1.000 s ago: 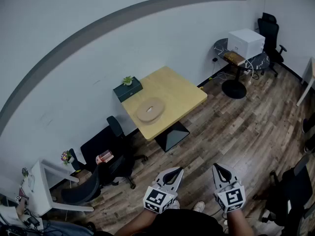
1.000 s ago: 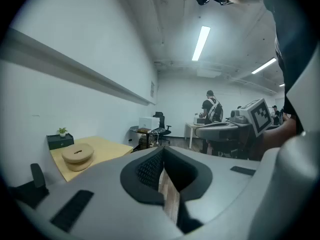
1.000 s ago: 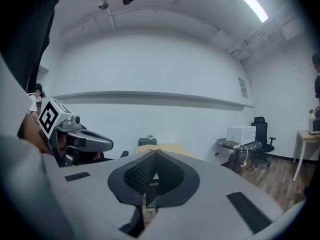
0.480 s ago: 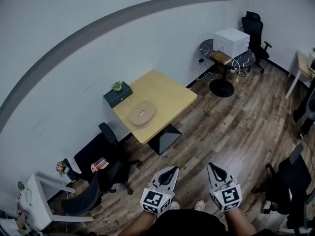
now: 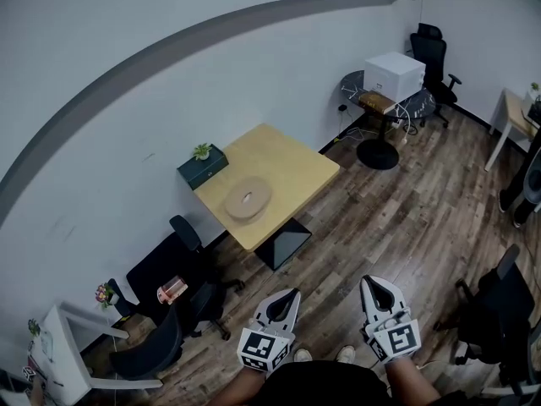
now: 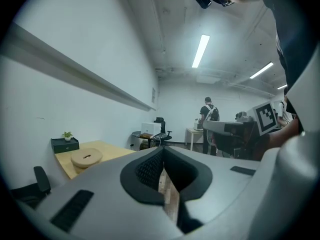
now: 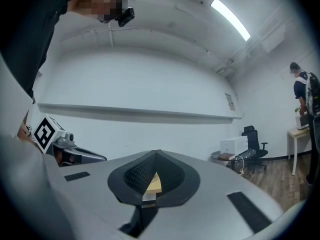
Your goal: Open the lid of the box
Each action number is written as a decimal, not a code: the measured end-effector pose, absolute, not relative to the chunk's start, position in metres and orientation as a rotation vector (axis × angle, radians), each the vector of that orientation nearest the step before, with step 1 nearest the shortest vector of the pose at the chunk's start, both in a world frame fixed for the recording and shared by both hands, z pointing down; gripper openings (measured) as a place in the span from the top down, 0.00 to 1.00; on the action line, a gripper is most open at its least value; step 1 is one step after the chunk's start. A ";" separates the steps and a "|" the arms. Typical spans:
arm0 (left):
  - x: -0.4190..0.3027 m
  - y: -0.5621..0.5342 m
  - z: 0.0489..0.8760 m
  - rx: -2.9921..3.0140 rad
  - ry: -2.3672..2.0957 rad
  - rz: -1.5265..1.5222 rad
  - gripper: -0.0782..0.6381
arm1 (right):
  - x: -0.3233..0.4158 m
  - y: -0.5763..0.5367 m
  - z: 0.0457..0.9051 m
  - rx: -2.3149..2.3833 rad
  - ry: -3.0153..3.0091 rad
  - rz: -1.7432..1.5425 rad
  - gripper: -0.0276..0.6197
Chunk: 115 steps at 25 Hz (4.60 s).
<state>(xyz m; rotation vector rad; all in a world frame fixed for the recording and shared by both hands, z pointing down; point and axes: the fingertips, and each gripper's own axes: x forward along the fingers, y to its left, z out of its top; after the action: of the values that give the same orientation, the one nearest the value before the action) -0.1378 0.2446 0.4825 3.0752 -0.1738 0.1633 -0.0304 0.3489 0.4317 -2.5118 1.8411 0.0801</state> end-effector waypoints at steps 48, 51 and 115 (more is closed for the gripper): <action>0.029 0.145 0.497 3.023 -0.412 0.226 0.87 | 0.170 0.218 0.464 -2.253 2.185 -0.068 0.23; 0.023 0.121 0.498 3.021 -0.462 0.241 0.87 | 0.165 0.190 0.465 -2.222 2.244 -0.093 0.23; -0.060 -0.201 0.525 2.517 -1.489 0.139 0.87 | 0.023 -0.173 0.632 -0.150 3.937 -0.109 0.09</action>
<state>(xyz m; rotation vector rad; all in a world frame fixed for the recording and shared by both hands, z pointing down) -0.0601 -0.2012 0.5250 2.5167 -1.4887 0.1392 0.0232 -0.1726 0.6319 -0.1497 3.9373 -0.1088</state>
